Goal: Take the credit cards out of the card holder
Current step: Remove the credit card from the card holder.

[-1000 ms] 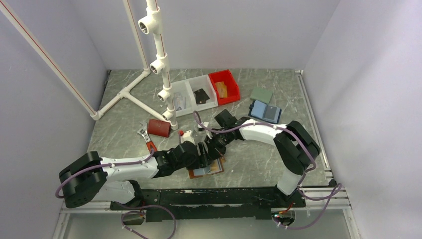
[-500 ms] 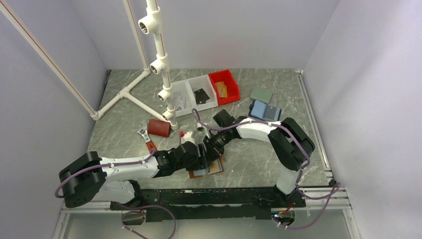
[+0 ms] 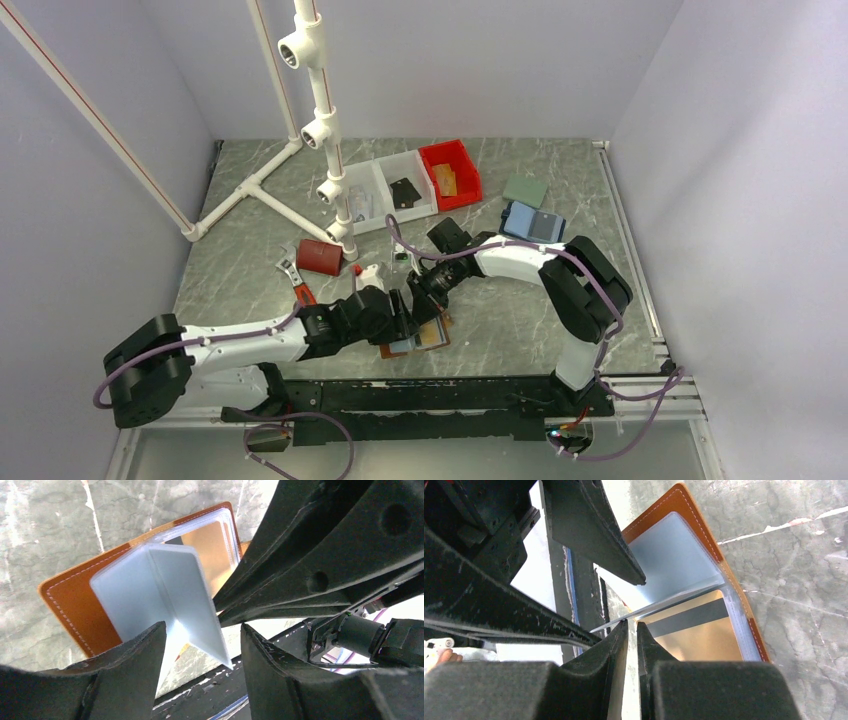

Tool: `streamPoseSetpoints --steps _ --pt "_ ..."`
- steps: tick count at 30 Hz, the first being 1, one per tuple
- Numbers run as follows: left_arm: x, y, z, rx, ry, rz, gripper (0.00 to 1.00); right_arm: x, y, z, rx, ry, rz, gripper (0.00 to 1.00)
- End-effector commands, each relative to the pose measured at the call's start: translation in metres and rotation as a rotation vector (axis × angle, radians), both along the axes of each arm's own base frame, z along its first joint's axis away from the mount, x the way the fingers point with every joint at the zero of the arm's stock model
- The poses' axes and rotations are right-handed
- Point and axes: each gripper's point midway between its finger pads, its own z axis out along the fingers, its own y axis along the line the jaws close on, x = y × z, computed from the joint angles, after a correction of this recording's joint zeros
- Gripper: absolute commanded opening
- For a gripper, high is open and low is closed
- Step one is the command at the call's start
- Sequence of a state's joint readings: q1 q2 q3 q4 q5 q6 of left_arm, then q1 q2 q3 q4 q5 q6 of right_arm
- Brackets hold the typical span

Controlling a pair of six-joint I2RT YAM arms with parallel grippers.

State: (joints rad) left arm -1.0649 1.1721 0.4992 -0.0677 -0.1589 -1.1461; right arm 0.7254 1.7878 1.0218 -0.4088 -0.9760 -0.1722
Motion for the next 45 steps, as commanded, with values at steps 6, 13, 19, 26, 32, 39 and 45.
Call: streamPoseSetpoints --steps 6,13,19,26,32,39,45 --pt "0.006 0.017 -0.002 0.013 -0.032 0.071 0.53 -0.002 0.006 0.009 0.036 0.009 0.029 0.16" --pt "0.006 0.021 0.000 0.015 -0.035 0.080 0.44 -0.003 0.006 0.009 0.037 0.009 0.037 0.17" --pt "0.005 0.026 0.000 0.021 -0.032 0.094 0.40 -0.003 0.006 0.009 0.034 0.004 0.037 0.17" --pt "0.004 0.030 -0.003 0.026 -0.028 0.106 0.32 -0.002 0.005 0.008 0.027 0.003 0.036 0.17" --pt "0.004 0.036 -0.009 0.035 -0.022 0.126 0.29 -0.002 0.005 0.008 0.026 0.001 0.038 0.17" --pt "0.004 0.035 -0.009 0.001 -0.049 0.120 0.24 -0.002 0.005 0.007 0.025 0.000 0.040 0.18" --pt "0.007 0.033 -0.003 -0.101 -0.104 0.126 0.17 -0.002 0.005 0.007 0.023 0.001 0.040 0.18"
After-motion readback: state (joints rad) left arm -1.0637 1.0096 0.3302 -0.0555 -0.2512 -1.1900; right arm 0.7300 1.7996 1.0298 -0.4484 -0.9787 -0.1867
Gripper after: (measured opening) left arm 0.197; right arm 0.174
